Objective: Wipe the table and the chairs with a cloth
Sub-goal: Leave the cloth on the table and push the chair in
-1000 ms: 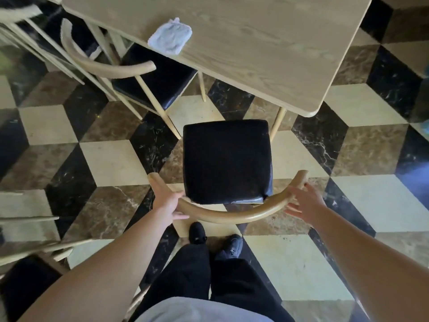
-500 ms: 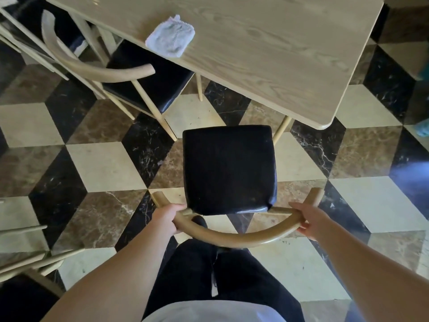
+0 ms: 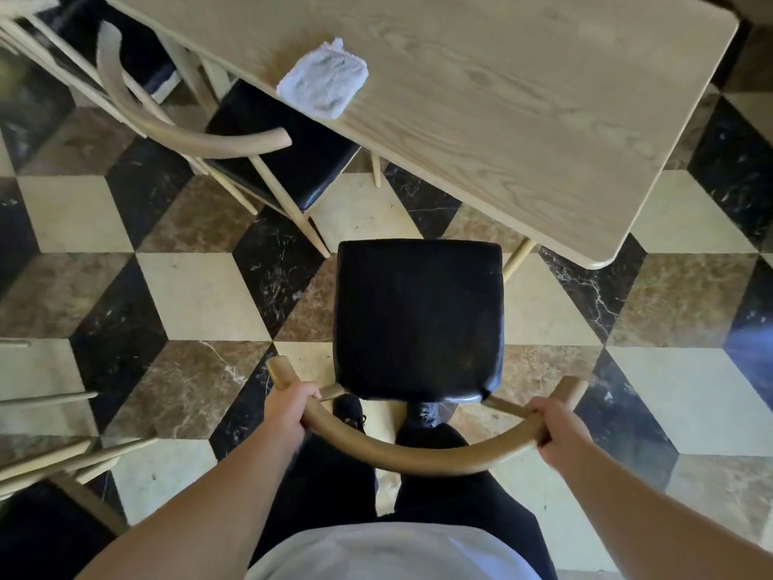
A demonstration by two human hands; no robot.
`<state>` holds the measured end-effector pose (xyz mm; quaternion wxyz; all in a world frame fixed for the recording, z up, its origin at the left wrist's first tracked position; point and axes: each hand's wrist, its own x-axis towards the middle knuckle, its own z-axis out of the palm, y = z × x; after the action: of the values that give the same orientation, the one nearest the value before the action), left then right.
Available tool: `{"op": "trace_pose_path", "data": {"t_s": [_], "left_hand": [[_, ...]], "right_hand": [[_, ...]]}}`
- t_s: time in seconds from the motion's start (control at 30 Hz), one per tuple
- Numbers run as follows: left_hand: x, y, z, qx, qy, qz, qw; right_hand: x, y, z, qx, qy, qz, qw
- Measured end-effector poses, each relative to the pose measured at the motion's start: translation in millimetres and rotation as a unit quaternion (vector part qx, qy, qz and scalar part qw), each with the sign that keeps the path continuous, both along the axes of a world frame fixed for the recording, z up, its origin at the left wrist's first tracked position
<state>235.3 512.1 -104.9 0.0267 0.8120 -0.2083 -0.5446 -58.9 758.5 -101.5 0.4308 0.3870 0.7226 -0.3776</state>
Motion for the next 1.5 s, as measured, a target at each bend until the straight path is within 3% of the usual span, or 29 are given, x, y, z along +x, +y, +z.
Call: {"op": "trace_pose_path", "data": {"t_s": [0.57, 0.77, 1.5], "left_hand": [[-32, -200, 13, -0.021, 0.096, -0.168, 0.981], [-53, -251, 4, -0.011, 0.068, -0.225, 0.972], [-178, -333, -10, -0.035, 0.143, -0.212, 0.966]], "right_hand": [[68, -107, -24, 0.020, 0.038, -0.184, 0.982], [76, -137, -31, -0.002, 0.034, -0.223, 0.974], [-33, -215, -26, 0.006, 0.060, -0.277, 0.959]]}}
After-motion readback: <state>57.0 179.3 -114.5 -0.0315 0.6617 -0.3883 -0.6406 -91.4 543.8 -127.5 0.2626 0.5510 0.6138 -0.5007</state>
